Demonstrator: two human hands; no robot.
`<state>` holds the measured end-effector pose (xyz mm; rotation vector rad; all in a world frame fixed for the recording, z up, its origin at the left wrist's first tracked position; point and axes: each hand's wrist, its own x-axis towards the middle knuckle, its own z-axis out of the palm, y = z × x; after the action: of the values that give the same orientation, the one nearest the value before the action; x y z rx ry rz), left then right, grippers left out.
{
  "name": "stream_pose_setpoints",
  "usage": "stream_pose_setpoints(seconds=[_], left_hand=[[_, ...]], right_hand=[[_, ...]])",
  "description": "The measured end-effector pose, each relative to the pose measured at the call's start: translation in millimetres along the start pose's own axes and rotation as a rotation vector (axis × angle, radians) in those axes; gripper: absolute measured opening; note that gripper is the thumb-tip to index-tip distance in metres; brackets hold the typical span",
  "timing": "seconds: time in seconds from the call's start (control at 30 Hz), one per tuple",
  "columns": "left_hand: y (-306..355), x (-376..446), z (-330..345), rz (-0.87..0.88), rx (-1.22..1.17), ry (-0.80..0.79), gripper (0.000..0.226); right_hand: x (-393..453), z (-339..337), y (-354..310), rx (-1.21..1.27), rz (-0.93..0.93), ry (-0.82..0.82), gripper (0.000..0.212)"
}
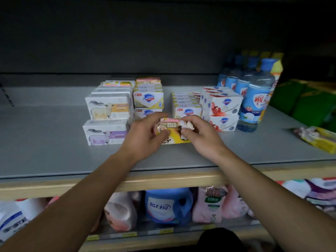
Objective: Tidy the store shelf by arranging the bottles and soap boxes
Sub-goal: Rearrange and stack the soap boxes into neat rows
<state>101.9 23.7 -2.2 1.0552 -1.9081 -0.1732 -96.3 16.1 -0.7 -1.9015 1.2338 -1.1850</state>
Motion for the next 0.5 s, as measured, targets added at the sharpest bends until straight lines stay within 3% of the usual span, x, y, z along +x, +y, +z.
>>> stream_pose_setpoints(seconds=[0.13, 0.27, 0.33, 0.5], left_hand=[[2, -5, 21, -0.214, -0.263, -0.022, 0.027], [-6, -5, 28, -0.349, -0.409, 0.071, 0.018], [-4, -5, 27, -0.434, -0.539, 0.106, 0.017], [2, -5, 24, -0.465, -0.715, 0.051, 0.018]], right_hand=[[-15, -8, 13, 0.042, 0.026, -0.039, 0.036], [-20, -5, 18, 0.107, -0.052, -0.17, 0.091], [-19, -2, 17, 0.087, -0.102, -0.203, 0.105], [-18, -2, 23, -0.139, -0.242, -0.13, 0.094]])
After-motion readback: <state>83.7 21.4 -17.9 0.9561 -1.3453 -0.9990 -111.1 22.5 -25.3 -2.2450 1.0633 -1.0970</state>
